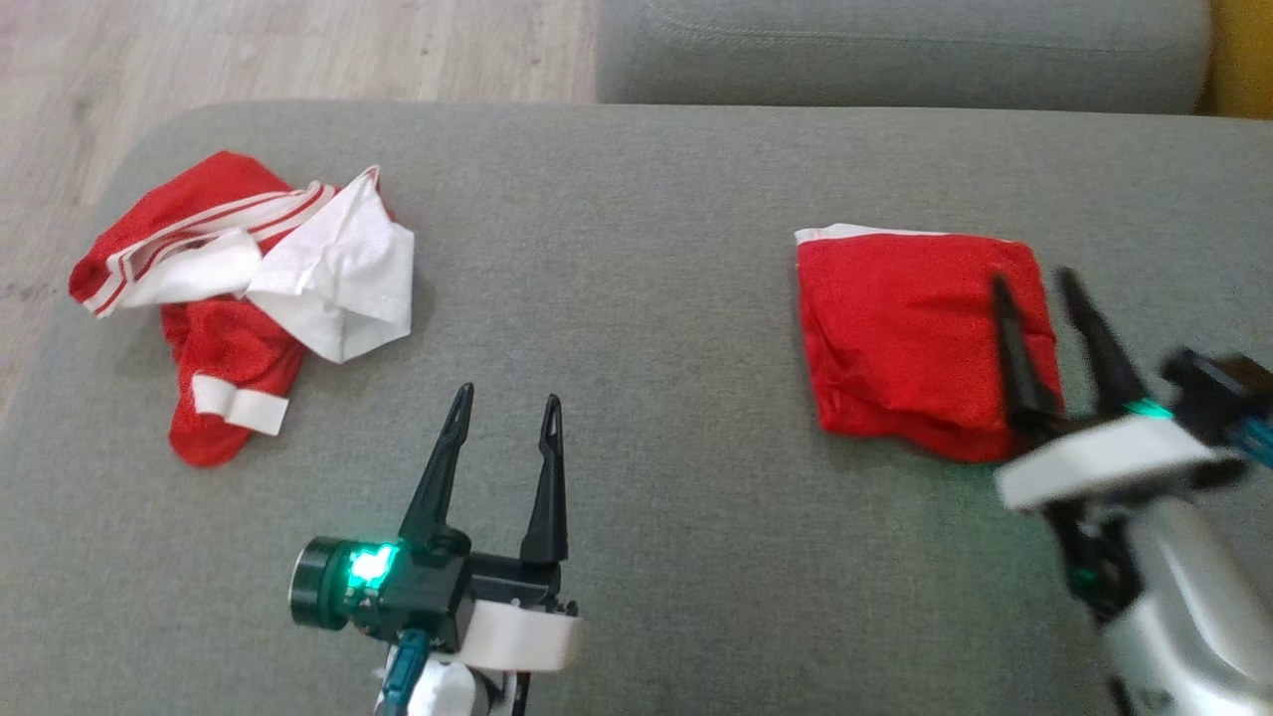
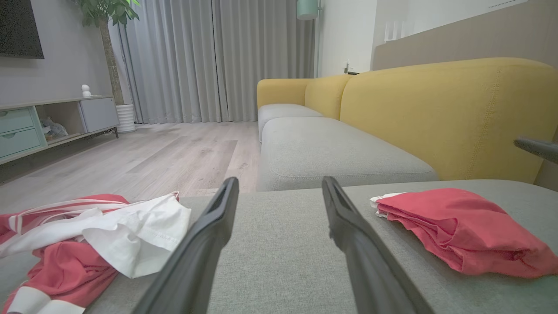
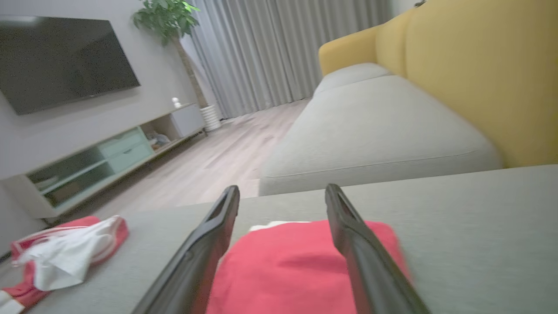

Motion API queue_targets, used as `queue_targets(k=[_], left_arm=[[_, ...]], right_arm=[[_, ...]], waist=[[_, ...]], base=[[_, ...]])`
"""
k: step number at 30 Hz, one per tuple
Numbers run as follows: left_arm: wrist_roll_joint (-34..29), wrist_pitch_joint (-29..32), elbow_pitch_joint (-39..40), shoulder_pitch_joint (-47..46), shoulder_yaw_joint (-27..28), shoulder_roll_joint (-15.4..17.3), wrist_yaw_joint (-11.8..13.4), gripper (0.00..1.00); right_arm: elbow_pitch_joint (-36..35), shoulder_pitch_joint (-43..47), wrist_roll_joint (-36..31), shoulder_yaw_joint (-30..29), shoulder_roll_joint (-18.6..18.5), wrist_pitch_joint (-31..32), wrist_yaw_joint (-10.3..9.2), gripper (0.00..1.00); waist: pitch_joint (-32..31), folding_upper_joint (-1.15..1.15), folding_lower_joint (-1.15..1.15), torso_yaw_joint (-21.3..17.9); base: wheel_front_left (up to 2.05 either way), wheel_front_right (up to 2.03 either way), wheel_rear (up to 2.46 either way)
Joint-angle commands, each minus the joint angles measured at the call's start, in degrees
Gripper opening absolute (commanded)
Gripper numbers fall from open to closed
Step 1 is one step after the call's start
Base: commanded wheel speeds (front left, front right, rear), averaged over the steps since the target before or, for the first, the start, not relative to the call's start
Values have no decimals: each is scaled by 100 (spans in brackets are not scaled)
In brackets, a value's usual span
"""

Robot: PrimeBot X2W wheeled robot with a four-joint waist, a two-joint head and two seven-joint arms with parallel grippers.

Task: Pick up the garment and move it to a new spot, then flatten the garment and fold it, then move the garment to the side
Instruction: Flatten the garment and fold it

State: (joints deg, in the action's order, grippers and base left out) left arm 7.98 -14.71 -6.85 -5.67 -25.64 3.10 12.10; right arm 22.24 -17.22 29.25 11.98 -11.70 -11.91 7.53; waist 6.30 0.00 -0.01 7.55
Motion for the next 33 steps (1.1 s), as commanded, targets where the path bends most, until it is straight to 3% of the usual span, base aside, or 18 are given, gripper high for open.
queue_targets(k=[1,6,13,14,15,16,27,33], left_arm=[[-45,-29,243,-68,233,-9,3,100],[-107,-29,314,128,381,38,25,100],[-94,-29,442,785,644,138,88,100],[-95,-29,463,857,659,139,80,100],[-101,-29,487,911,666,139,70,100],[-109,-29,510,944,669,137,57,100],[-198,-29,520,775,533,65,-97,100],[-175,-29,444,652,443,22,-123,100]], right_arm=[[-326,152,-197,-125,-185,-2,-4,100],[-673,665,-435,-469,-386,-84,-4,100],[-401,1077,-779,-419,-311,-271,-4,100],[-347,1098,-823,-430,-278,-283,-4,75],[-284,1101,-857,-416,-263,-291,-4,11],[-217,1078,-920,-410,-265,-297,-4,0],[1131,-21,-988,162,-23,-307,-4,0],[2240,-570,-873,1060,131,-266,-4,0]], waist=[[-50,0,1,-70],[-184,0,1,-172],[-565,0,1,-251],[-582,0,1,-238],[-585,0,1,-220],[-567,0,1,-194],[-253,0,1,175],[-85,0,1,323]], base=[[0,0,0],[0,0,0],[0,0,0],[0,0,0],[0,0,0],[0,0,0],[0,0,0],[0,0,0]])
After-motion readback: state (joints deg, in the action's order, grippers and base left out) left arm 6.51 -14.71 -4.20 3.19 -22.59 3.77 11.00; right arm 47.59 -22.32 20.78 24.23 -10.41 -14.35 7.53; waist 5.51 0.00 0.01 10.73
